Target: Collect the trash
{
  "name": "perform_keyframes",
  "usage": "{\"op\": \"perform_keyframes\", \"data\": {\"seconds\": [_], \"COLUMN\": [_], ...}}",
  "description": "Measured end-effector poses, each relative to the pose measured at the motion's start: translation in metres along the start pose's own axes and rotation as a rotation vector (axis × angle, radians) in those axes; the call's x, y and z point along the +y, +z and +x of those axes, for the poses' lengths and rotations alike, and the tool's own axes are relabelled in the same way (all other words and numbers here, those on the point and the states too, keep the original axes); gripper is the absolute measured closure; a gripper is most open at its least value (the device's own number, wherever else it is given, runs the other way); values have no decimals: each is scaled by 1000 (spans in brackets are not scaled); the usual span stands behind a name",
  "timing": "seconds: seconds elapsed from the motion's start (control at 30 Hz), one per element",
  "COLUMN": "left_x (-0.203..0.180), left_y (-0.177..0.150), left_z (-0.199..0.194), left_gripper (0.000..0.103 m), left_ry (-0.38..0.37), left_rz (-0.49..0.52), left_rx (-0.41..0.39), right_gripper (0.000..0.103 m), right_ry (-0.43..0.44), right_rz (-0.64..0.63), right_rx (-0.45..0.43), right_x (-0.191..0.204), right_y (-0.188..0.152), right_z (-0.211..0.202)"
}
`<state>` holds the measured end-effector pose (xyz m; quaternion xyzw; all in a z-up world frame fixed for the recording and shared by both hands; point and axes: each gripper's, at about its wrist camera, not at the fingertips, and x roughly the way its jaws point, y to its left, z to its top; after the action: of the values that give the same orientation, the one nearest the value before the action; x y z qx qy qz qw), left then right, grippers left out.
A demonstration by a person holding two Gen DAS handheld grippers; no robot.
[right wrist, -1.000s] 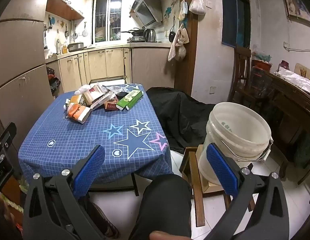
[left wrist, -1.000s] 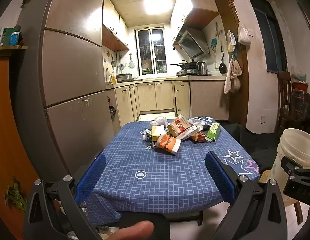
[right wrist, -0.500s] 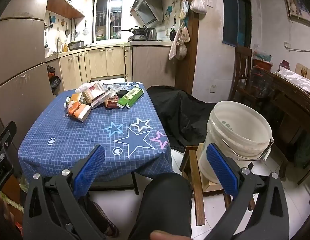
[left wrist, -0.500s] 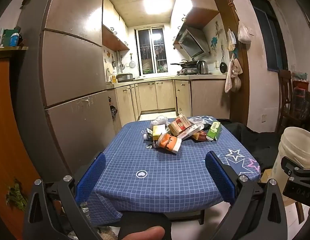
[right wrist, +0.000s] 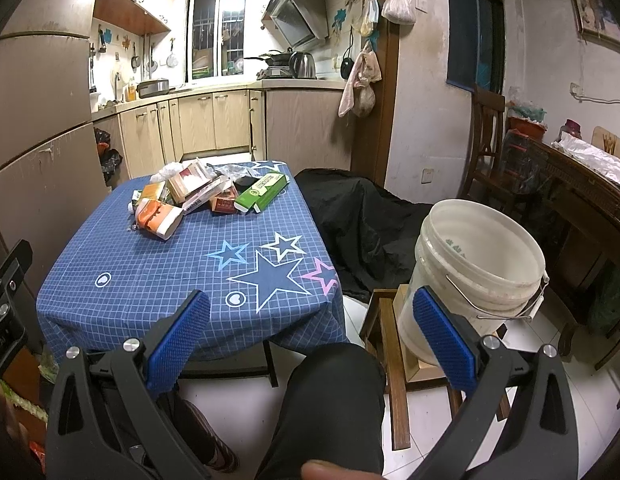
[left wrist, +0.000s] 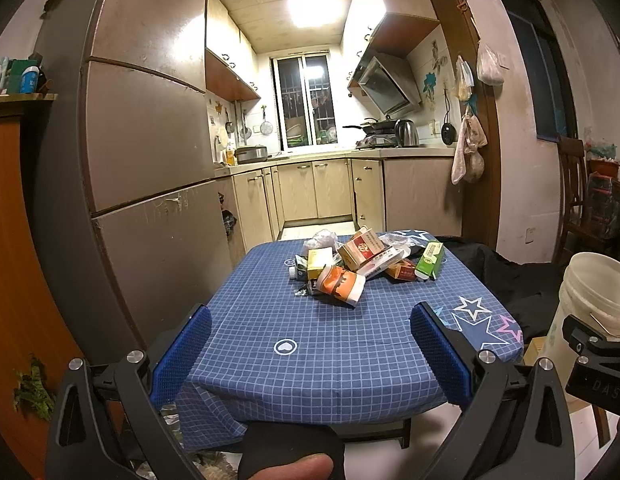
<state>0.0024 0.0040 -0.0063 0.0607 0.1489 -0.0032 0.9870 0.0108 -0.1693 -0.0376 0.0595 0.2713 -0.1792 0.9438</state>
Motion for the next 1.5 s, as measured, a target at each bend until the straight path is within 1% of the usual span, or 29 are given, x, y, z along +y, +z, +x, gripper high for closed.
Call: {"op": "perform_keyframes", "data": {"seconds": [0.6,0.9,1.17,1.5], "left_x": [2,-3,-1,0], "left_y": [-4,-1,0,1], "left_z": [4,4,4,4], "left_gripper": [3,3,3,3], "left_ry": [1,5,6,7], "left_rz": [5,15,16,19], "left_rx": [3,8,6,8], "right_gripper": [5,5,5,5], "right_ry": [-14,-39,33,108], "right_rz": [5,-8,-9,0], "right_rx": [-9,-80,-123,-135], "right_x": [-6,-4,-2,2], "right_y": [5,10,11,9], "right_z": [-3,-15,-24,-27]}}
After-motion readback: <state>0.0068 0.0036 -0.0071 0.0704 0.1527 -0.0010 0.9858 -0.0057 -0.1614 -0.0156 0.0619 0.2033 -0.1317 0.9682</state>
